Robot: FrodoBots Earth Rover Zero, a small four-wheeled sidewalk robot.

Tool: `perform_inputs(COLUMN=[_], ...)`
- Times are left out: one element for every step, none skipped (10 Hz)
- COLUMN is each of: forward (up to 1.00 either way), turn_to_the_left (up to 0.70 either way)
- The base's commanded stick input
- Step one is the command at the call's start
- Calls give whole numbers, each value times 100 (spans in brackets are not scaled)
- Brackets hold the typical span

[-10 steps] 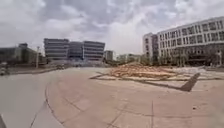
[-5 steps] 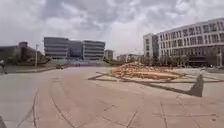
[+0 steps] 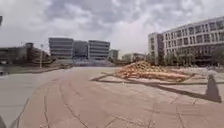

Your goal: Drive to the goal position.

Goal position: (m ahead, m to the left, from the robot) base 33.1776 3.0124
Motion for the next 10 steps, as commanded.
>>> perform_inputs(forward=[70,70,70,70,70,70,70,70,70,70], turn_to_the_left=[0,0,0,0,0,10,30,35,27,10])
